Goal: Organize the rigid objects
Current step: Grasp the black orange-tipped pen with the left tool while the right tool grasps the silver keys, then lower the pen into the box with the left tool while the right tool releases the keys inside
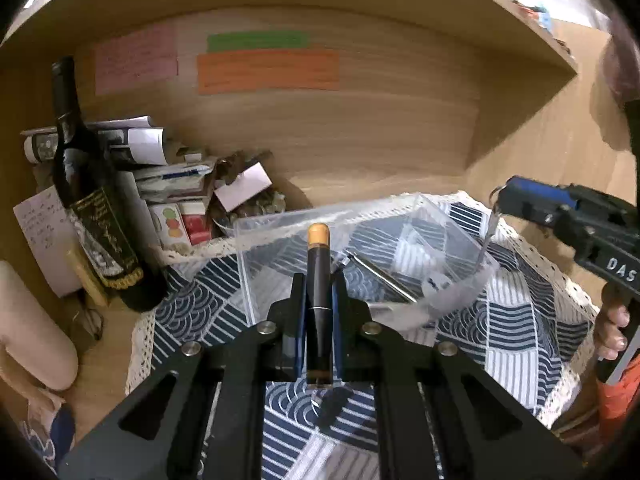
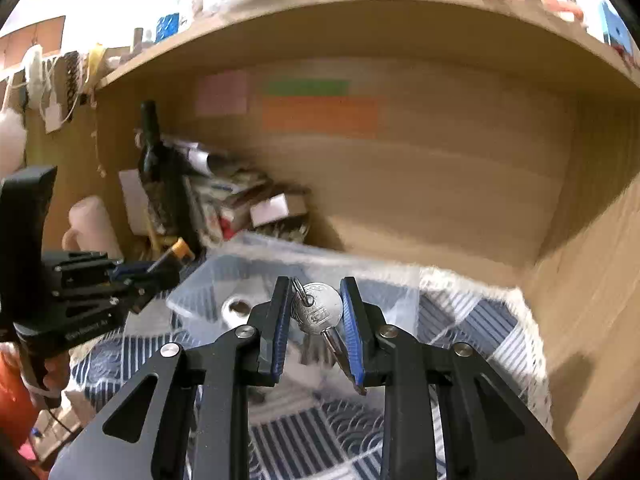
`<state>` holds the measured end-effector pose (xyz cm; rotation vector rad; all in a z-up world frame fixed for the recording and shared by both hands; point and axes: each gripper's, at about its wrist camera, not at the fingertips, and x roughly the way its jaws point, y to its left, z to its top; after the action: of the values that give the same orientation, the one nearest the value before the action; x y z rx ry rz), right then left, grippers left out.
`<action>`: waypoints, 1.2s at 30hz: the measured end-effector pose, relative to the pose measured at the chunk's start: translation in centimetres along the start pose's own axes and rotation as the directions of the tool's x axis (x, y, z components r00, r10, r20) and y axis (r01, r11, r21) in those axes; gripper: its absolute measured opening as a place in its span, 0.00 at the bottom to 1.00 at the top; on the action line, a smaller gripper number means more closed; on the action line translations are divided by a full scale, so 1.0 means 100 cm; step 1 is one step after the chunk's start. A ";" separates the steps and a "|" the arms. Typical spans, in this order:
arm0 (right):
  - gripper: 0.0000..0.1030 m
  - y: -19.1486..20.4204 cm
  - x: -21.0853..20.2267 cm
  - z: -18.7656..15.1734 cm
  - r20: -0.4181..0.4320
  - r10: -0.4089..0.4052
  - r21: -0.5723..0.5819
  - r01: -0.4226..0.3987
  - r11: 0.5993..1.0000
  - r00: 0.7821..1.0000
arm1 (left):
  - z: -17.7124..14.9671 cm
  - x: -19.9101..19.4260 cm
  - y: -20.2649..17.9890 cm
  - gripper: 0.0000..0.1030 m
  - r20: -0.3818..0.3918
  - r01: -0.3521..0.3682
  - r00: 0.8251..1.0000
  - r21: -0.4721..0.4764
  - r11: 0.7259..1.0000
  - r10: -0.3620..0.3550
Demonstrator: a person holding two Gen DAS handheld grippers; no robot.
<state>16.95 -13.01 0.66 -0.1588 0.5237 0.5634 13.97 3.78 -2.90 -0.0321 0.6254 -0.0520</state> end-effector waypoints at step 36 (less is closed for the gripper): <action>0.23 0.007 0.144 -0.023 -0.315 0.040 -0.009 -0.045 0.999 0.948 | 0.010 0.104 0.020 0.11 -0.206 -0.026 0.978 -0.026 0.999 0.020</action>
<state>25.90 -6.38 -8.74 -0.2563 0.8353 0.5883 23.07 5.20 -8.29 -0.0470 0.8338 -0.0238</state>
